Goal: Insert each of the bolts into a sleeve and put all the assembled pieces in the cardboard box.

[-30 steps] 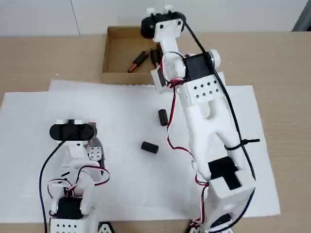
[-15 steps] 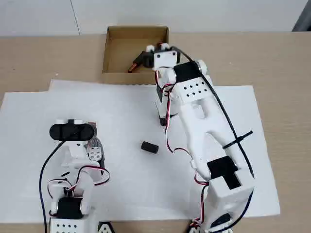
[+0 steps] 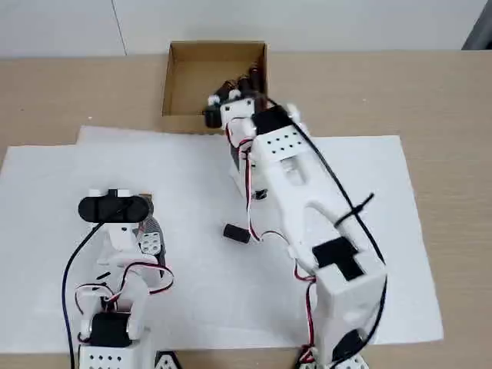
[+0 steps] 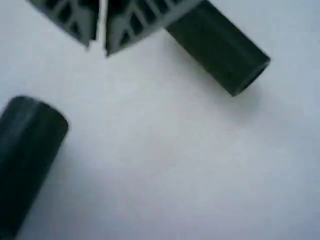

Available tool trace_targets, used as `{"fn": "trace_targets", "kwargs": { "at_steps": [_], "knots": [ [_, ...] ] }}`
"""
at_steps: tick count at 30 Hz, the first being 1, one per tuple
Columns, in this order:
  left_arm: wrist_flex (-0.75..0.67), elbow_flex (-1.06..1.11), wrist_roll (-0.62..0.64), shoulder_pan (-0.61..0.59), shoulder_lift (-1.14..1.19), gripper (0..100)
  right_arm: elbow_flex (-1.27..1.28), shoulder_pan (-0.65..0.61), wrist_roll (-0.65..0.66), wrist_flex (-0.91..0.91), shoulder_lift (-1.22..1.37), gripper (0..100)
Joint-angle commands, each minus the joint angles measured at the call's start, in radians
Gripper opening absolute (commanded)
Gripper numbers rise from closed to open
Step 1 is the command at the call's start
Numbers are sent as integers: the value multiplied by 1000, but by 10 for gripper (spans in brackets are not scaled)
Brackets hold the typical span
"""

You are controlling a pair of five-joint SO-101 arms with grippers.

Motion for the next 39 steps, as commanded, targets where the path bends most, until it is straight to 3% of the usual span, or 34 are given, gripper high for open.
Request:
{"fn": "trace_targets", "kwargs": {
  "at_steps": [1,7,27,36,39],
  "knots": [
    [3,-7,-5,-5,-9,6,-6,-1,6,-45,13,6],
    [3,-7,-5,-5,-9,6,-6,-1,12,-93,35,111],
    [3,-7,-6,-5,-9,6,-8,47,17,-202,176,115],
    [3,-7,-6,-5,-9,6,-8,44,17,-228,245,102],
    [3,-7,-6,-5,-9,6,-8,44,17,-228,243,0]
  ]
}}
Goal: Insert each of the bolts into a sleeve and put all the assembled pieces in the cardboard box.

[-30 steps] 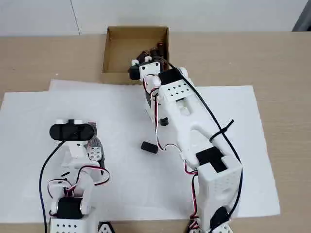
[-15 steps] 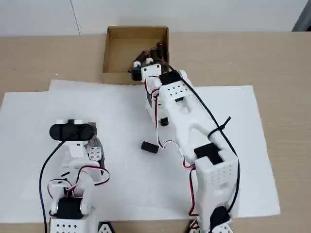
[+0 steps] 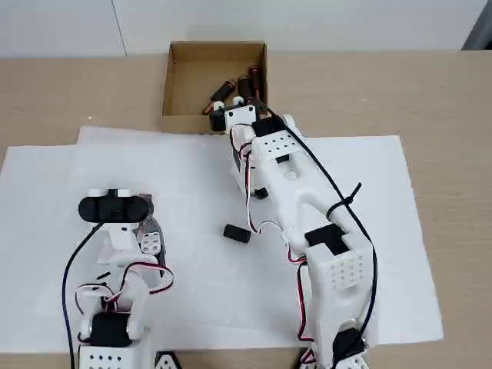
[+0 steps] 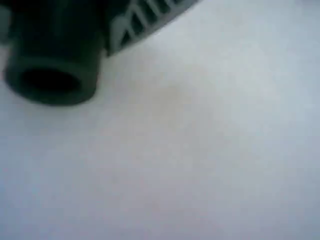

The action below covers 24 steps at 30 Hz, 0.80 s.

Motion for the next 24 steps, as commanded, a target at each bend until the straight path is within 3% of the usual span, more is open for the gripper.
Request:
{"fn": "trace_targets", "kwargs": {
  "at_steps": [1,16,24],
  "knots": [
    [3,-7,-6,-5,-9,6,0,7,8,-18,15,3],
    [3,-7,-6,-5,-9,6,0,10,9,213,-384,3],
    [3,-7,-6,-5,-9,6,46,82,-31,315,-561,4]
  ]
}}
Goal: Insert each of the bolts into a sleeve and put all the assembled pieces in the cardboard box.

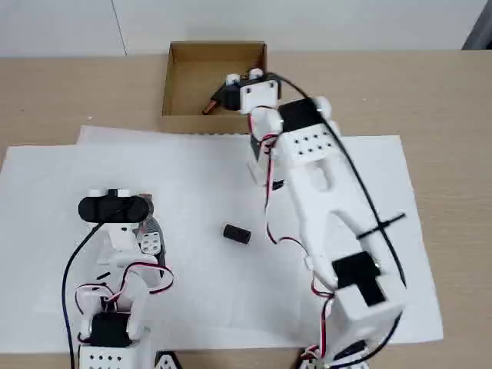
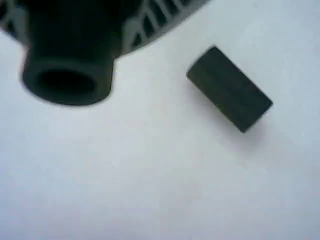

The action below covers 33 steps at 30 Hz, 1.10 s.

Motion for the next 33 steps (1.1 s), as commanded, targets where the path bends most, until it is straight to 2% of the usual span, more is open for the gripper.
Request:
{"fn": "trace_targets", "kwargs": {
  "at_steps": [1,7,15,24,33],
  "knots": [
    [3,-7,-6,-5,-9,6,25,54,-52,19,-137,4],
    [5,-7,-3,-6,-9,6,164,131,-160,16,-403,4],
    [163,-133,-3,-6,-6,6,423,249,-167,12,-708,4],
    [307,-366,-3,-6,8,6,654,397,-166,-53,-895,4],
    [365,-670,-2,-5,404,6,770,406,-167,-58,-952,4]
  ]
}}
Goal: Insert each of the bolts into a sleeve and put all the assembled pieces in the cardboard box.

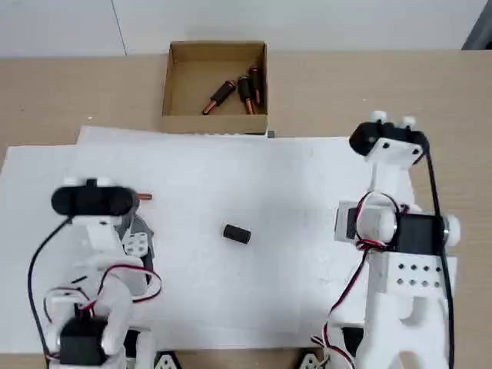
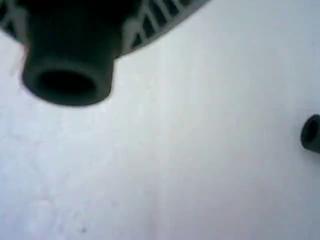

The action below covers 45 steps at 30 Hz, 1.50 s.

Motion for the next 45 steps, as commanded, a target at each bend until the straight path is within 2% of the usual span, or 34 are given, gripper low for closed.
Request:
{"fn": "trace_targets", "kwargs": {
  "at_steps": [1,4,10,15,22,29,36,45],
  "knots": [
    [5,-157,-2,-5,192,6,11,13,-9,-18,-38,4],
    [5,-240,8,-5,325,6,26,13,-9,-18,-50,4],
    [5,-400,239,-6,542,6,75,15,-9,-18,-101,4],
    [5,-527,310,-6,721,6,121,16,-9,-12,-166,4],
    [23,-661,473,-77,968,6,184,168,-5,-33,-228,4],
    [152,-736,562,-127,1172,7,190,228,-2,-33,-243,4],
    [146,-739,598,-178,1339,7,206,228,-3,-54,-242,4],
    [63,-734,598,-180,1372,8,206,226,-3,-54,-242,4]
  ]
}}
